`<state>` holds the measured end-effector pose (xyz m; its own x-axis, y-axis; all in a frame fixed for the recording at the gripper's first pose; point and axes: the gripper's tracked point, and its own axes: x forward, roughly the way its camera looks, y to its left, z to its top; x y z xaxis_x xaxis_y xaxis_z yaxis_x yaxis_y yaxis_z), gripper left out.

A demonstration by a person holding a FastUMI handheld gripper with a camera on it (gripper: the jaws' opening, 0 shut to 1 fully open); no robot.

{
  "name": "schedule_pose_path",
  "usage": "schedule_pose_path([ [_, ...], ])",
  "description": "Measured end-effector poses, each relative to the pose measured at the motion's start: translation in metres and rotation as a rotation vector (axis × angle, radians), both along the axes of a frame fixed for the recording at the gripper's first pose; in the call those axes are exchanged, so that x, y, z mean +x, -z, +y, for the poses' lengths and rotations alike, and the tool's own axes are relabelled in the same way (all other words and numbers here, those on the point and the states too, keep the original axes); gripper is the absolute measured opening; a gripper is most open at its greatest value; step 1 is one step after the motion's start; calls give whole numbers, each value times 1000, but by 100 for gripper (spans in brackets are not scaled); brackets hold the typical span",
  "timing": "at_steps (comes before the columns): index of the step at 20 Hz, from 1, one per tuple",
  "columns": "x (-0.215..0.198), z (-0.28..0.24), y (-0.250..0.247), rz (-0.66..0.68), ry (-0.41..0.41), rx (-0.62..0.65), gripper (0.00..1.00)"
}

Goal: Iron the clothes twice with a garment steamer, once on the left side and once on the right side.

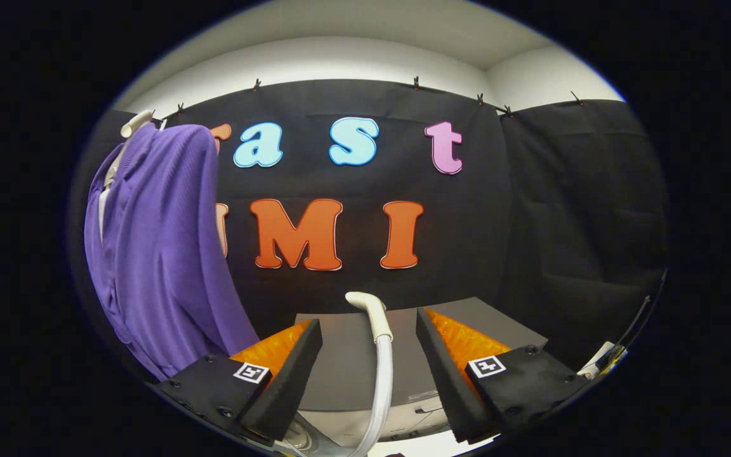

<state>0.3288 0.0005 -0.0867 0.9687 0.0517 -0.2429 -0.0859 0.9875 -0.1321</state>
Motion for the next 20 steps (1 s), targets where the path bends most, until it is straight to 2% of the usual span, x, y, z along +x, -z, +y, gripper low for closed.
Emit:
schedule_pose_path([
  [4, 64, -11, 37, 100, 15, 9, 99],
  [7, 97, -14, 64, 169, 15, 5, 99],
  [12, 139, -28, 97, 268, 59, 10, 99],
  [15, 151, -17, 114, 337, 39, 59, 99],
  [18, 156, -19, 140, 423, 36, 13, 100],
  [20, 156, -18, 151, 462, 37, 25, 100],
])
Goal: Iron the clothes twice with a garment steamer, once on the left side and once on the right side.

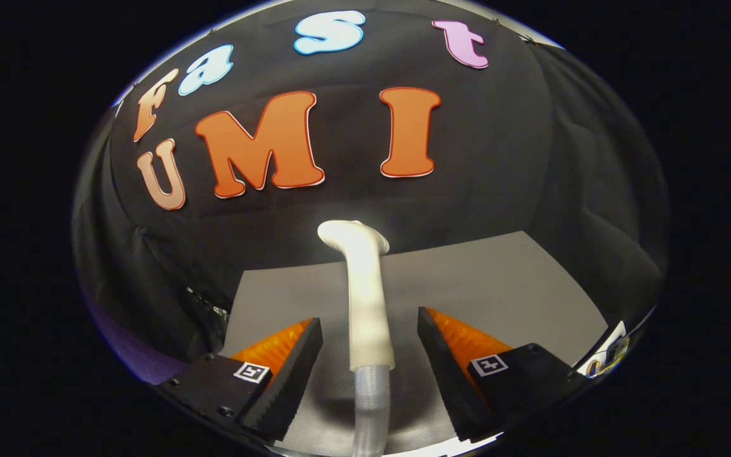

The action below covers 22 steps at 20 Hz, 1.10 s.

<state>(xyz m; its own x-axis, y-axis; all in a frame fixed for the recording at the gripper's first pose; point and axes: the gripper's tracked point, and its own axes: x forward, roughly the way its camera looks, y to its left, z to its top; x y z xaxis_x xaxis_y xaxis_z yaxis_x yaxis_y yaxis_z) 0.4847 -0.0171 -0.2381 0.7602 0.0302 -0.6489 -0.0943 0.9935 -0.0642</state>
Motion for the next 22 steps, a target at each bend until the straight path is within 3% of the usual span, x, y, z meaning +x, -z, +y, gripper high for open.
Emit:
schedule_pose_path([
  [1, 1, 2, 6, 18, 3, 20, 99],
  [5, 1, -2, 27, 88, 41, 66, 54],
  [6, -2, -2, 26, 90, 51, 83, 50],
  [11, -10, 3, 4, 16, 129, 146, 37],
  [22, -118, 1, -112, -288, 174, 151, 36],
])
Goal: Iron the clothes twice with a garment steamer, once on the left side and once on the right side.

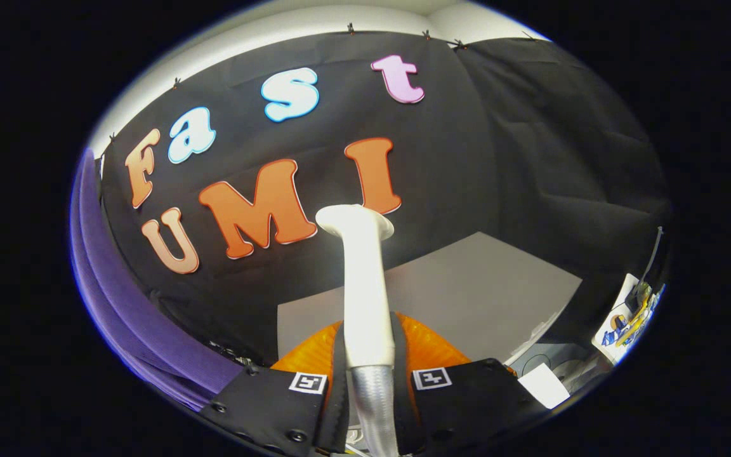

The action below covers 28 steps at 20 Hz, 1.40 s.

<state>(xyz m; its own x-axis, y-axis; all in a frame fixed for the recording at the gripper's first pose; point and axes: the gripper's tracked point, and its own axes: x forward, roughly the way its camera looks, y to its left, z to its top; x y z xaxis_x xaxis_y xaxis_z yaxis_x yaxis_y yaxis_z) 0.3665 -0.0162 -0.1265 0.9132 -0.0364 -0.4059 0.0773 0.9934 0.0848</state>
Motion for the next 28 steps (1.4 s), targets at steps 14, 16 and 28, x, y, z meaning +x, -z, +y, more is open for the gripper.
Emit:
schedule_pose_path([
  [14, -227, 113, -135, -294, 70, -76, 36],
  [16, -258, 143, -142, -317, 72, -85, 36],
  [28, -354, 278, -130, -391, 49, -150, 35],
])
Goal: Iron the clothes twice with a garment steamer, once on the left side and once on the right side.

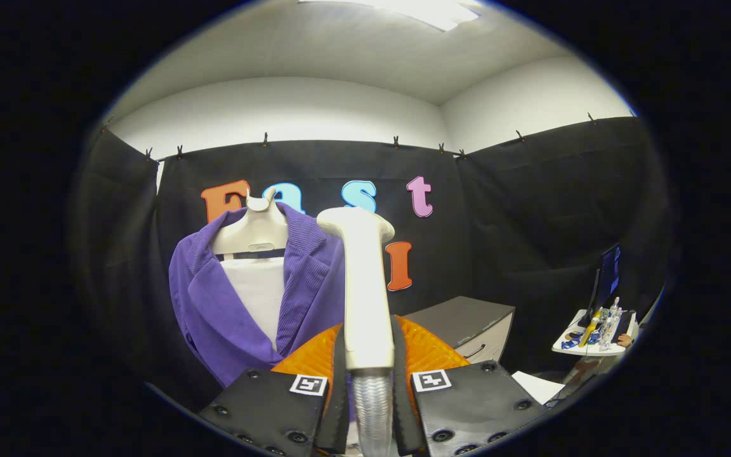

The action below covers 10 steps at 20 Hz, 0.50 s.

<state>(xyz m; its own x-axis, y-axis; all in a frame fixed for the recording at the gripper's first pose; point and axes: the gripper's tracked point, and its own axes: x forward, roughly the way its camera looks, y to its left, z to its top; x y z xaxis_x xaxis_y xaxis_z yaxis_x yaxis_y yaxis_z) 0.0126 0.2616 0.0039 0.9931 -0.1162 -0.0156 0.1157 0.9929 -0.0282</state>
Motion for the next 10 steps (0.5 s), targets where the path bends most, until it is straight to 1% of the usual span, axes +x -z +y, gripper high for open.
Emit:
schedule_pose_path([
  [3, -2, 16, 16, 11, -6, 11, 35],
  [10, 16, 44, 46, 61, -14, 3, 36],
])
